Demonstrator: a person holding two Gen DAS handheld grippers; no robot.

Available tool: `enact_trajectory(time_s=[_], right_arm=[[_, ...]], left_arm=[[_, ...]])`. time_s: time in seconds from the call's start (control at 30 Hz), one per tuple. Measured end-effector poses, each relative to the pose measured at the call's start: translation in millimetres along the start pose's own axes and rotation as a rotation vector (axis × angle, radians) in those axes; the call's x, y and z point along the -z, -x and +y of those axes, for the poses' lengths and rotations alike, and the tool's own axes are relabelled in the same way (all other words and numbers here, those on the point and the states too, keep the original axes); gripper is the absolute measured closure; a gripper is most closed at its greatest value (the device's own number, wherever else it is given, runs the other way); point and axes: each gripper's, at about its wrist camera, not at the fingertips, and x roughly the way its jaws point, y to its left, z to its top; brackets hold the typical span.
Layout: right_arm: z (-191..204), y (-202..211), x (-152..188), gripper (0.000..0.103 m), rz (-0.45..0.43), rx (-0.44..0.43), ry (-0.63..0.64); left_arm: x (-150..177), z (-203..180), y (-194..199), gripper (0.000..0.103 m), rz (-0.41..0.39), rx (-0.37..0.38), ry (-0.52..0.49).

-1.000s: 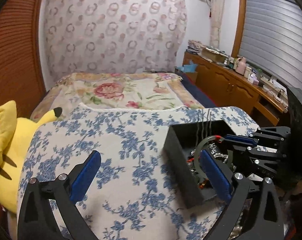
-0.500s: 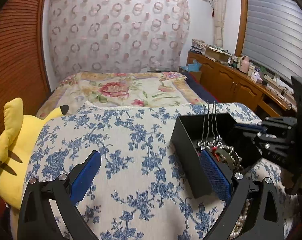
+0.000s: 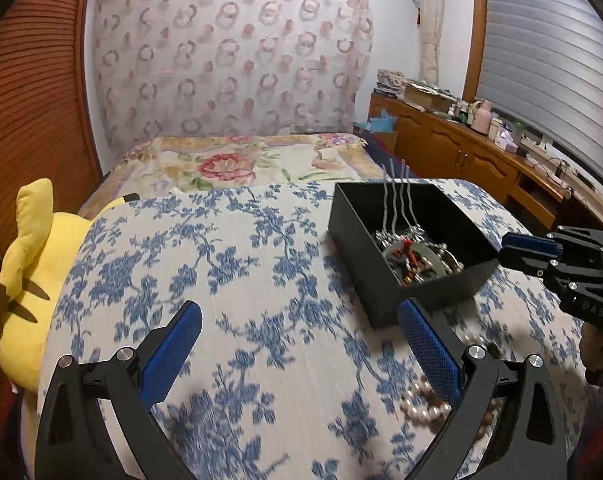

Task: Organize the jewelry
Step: 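Move both open tools back over the pearl and wooden bead strands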

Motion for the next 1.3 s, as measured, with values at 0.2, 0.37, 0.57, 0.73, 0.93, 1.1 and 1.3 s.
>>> enact_trajectory(time_s=[0.2,0.37,0.57,0.73,0.93,1.1,1.3], right_arm=[[4.6,9.0,26.8,0.081,0.028,-0.005,-0.028],[11.4,14.3,42.9,0.081,0.037,-0.022,-0.045],[17.6,16.2,61.6,0.081,0.066,-0.031,-0.061],[22.1,14.6,71.4,0.081,0.089,-0.034,-0.057],[21.7,15.7,77.3,0.080,0.088,-0.039,-0.070],[17.7,15.2,79.6,0.080,0.092,-0.063,-0.092],[19.7,16.6,80.0,0.080,0.086,-0.056,-0.083]], left_arm=[[20.5,-8.7,12.4,0.008,0.014,0.016,0.004],[32.6,-16.0,18.1,0.008,0.031,0.028,0.001],[46.9,-28.3,24.3,0.008,0.051,0.069,-0.011],[52.7,-40.1,29.3,0.022,0.071,0.129,-0.026],[51.5,-45.1,14.9,0.056,0.131,0.160,-0.025],[45.1,-45.8,-0.5,0.066,0.171,0.184,-0.045],[40.0,-49.0,-15.4,0.079,0.205,0.158,-0.076]])
